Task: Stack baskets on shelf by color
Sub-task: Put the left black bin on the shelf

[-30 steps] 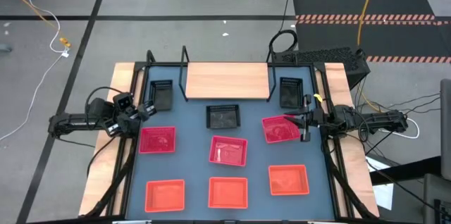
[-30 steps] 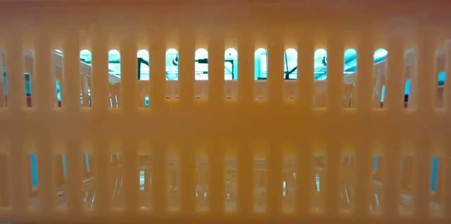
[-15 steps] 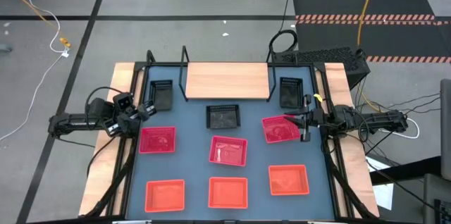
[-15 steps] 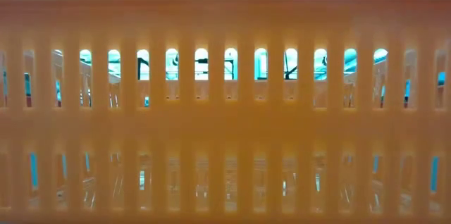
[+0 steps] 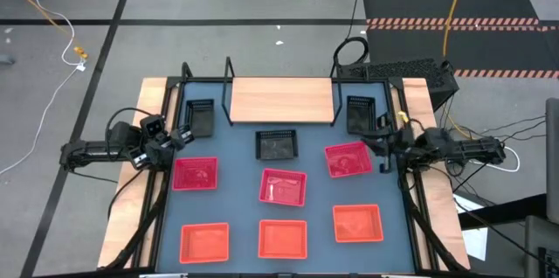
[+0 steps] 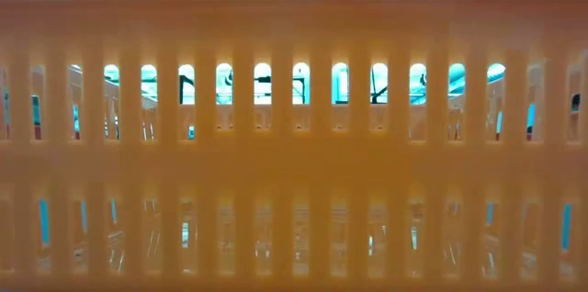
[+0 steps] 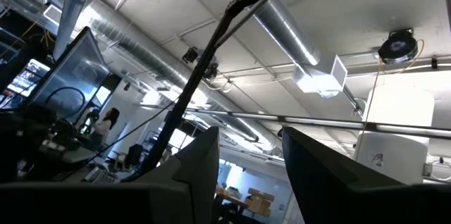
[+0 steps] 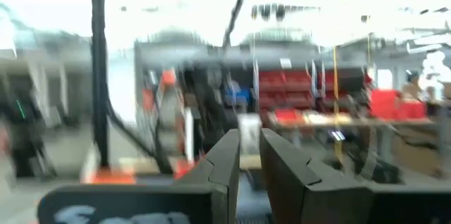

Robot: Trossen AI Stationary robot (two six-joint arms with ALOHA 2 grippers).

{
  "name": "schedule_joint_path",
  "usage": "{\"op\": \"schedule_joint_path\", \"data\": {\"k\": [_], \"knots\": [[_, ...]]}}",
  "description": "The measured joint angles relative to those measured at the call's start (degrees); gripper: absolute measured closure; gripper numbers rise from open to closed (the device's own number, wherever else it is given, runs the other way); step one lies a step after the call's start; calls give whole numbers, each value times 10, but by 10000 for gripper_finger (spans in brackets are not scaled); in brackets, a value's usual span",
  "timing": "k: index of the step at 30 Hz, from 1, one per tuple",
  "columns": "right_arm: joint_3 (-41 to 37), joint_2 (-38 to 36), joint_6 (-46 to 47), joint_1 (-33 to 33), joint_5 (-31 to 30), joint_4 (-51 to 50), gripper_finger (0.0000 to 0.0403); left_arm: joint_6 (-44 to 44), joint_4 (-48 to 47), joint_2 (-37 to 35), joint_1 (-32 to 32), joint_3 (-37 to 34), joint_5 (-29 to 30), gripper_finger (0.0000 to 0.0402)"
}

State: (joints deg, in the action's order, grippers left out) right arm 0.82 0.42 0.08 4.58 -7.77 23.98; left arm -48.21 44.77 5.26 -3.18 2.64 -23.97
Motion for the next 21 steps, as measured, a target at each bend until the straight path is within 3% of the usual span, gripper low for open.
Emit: {"op": "schedule_joint_path", "data": {"k": [3,7,13,16,21], "knots": [[0,0,-2,0,-4,79,353,0,0,0,0,0,0,245],[0,0,-89,0,-66,109,353,0,0,0,0,0,0,245],[0,0,-70,0,-248,103,353,0,0,0,0,0,0,245],[0,0,-111,-3,-312,126,353,0,0,0,0,0,0,245],[0,2,-127,-14,-329,115,353,0,-8,0,0,0,0,245]]}}
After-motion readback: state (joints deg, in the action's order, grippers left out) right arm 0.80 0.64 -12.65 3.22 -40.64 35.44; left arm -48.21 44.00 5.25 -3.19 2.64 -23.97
